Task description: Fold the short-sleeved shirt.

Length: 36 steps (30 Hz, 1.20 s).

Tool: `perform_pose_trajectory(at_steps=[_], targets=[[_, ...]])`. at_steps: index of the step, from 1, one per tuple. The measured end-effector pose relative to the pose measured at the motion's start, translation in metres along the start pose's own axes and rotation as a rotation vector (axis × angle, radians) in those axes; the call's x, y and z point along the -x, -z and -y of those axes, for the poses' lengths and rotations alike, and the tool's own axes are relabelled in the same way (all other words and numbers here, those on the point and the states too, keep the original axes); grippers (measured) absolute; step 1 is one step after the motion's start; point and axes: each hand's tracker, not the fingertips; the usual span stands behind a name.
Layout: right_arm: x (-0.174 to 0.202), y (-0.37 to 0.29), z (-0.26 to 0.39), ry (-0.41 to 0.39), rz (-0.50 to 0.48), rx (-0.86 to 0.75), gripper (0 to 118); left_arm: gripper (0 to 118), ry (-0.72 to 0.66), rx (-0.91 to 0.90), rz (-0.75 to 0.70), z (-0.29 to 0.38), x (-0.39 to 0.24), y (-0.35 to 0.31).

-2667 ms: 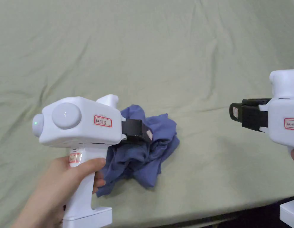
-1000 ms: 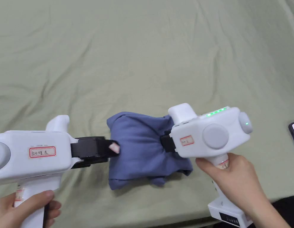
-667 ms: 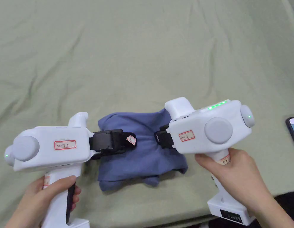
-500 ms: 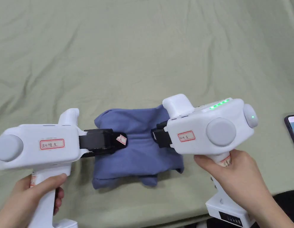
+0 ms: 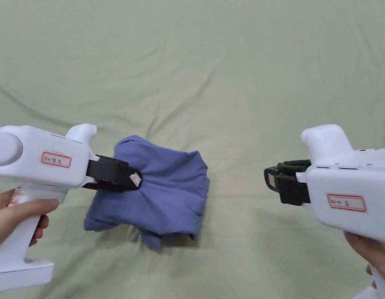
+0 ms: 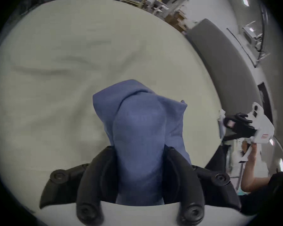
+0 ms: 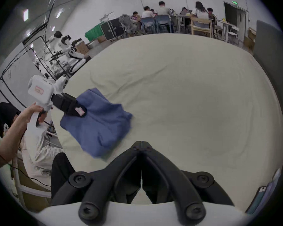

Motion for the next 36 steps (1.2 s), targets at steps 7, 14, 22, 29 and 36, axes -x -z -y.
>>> perform_pose_trajectory(at_steps=[7, 14, 22, 29, 36], targets=[[0.041, 0.024, -0.023, -0.058, -0.025, 0.013, 3, 43, -0.140, 0.007, -0.253, -0.020, 0.122, -0.063], [0.054, 0.044, -0.020, -0.089, -0.034, 0.074, 3, 108, -0.155, 0.018, -0.437, -0.013, 0.160, -0.051], [0.032, 0.007, -0.018, -0.074, 0.006, 0.006, 3, 106, -0.113, -0.294, -0.629, 0.010, 0.116, -0.131], [-0.001, -0.076, -0.009, -0.037, 0.111, -0.186, 3, 0, 0.119, -0.706, -0.707, 0.038, -0.053, -0.138], [-0.039, -0.174, -0.010, -0.039, 0.288, -0.392, 3, 0, 0.274, -0.959, -0.625, 0.045, -0.217, -0.120]])
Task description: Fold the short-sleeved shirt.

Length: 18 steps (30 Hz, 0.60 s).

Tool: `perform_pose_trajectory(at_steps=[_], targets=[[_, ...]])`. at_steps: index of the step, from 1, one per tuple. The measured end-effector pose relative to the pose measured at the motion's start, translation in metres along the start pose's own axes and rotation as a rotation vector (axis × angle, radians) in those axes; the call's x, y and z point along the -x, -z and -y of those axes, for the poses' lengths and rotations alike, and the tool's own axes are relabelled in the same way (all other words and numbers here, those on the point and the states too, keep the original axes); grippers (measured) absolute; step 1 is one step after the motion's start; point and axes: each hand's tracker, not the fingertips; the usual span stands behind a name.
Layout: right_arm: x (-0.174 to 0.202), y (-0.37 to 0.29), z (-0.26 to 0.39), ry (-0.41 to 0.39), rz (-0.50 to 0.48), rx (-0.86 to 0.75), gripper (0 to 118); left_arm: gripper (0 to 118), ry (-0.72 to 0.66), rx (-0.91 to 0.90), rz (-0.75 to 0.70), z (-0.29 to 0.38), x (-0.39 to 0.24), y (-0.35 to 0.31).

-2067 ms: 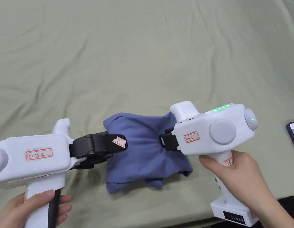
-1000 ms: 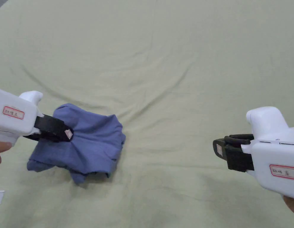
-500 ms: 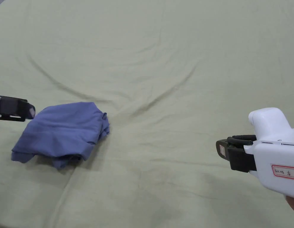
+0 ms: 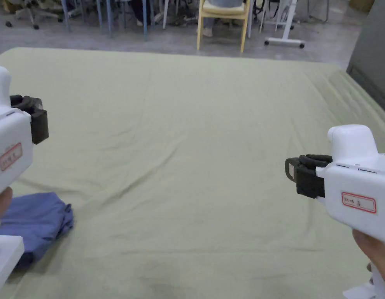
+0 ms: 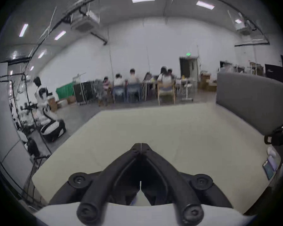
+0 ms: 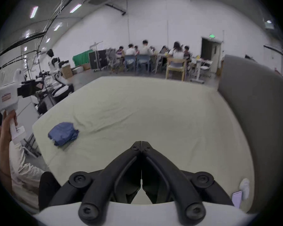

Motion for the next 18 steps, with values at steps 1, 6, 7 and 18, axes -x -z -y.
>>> perform_pose_trajectory(at_steps=[1, 6, 7, 18], targets=[[-0.012, -0.009, -0.006, 0.004, 0.030, -0.035, 3, 0, -0.002, -0.013, -0.003, -0.011, -0.015, -0.006], [-0.051, -0.057, -0.042, 0.021, 0.134, -0.239, 3, 0, 0.014, -0.109, 0.047, -0.068, -0.062, -0.030], [-0.057, -0.066, -0.051, 0.026, 0.156, -0.289, 3, 0, 0.008, -0.114, 0.047, -0.075, -0.068, -0.031], [-0.065, -0.082, -0.092, 0.034, 0.306, -0.503, 3, 0, -0.076, -0.150, 0.041, -0.105, -0.086, -0.026]])
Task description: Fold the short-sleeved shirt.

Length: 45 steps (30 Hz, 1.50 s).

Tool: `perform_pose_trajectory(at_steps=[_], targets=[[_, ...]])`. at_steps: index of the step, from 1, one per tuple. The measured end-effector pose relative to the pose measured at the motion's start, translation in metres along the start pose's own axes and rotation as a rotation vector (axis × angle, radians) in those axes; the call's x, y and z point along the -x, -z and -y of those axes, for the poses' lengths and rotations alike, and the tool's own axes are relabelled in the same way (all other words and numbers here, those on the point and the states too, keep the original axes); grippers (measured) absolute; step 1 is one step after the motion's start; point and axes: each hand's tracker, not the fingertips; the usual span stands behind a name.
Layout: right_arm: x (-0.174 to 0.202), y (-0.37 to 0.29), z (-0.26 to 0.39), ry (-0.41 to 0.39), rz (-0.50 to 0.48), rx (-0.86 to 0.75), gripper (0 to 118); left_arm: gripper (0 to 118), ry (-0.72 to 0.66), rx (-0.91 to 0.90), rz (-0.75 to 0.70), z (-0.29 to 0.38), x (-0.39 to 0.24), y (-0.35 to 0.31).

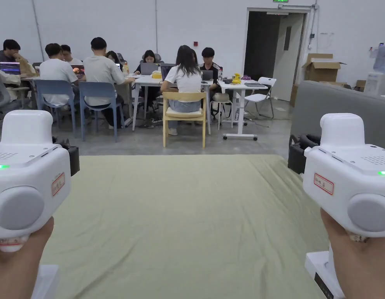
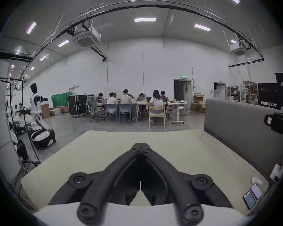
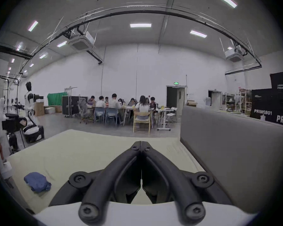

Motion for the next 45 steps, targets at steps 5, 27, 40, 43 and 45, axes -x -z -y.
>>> perform_pose_trajectory(at_steps=[5, 27, 40, 43, 45], targets=[[0.009, 0.004, 0.009, -0.009, 0.020, -0.001, 38, 9, 0.009, -0.014, -0.010, 0.006, 0.002, 0.003], [0.022, 0.011, 0.022, -0.016, 0.077, 0.049, 118, 118, 0.007, -0.025, 0.026, 0.003, 0.012, 0.003], [0.024, 0.016, 0.023, -0.019, 0.030, 0.068, 118, 118, -0.016, -0.017, 0.031, 0.006, 0.019, 0.004], [0.028, 0.016, 0.024, -0.039, 0.017, 0.071, 118, 118, -0.014, 0.003, 0.043, 0.007, 0.019, 0.006], [0.031, 0.016, 0.026, -0.050, 0.026, 0.070, 118, 118, -0.015, 0.009, 0.041, 0.009, 0.019, 0.007]])
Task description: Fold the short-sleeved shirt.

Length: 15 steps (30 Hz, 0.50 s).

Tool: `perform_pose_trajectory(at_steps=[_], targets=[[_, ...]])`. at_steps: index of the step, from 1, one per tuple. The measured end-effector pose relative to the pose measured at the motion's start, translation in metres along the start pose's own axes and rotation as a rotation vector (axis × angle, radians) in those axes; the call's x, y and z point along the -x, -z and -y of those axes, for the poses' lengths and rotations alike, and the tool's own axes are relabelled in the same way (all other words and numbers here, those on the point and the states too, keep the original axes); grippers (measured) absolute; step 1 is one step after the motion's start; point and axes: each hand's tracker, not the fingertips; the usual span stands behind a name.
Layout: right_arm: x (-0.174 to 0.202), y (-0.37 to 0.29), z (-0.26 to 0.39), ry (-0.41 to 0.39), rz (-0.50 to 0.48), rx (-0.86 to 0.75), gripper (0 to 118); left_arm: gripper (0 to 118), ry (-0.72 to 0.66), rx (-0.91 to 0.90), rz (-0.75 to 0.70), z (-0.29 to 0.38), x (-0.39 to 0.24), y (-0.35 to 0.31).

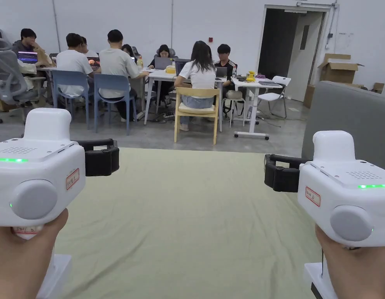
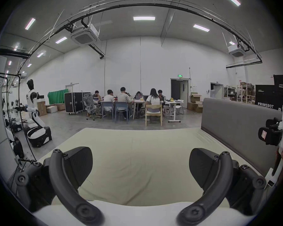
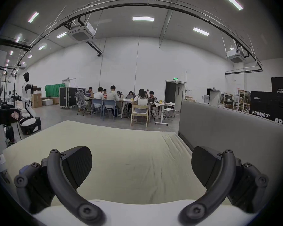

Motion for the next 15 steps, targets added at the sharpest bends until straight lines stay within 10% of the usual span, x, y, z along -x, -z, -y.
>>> perform_pose_trajectory(at_steps=[15], targets=[[0.0003, 0.0087, 0.0021, 0.008, 0.006, 0.030, 118, 118, -0.004, -0.003, -0.004, 0.0033, 0.0006, 0.0024]])
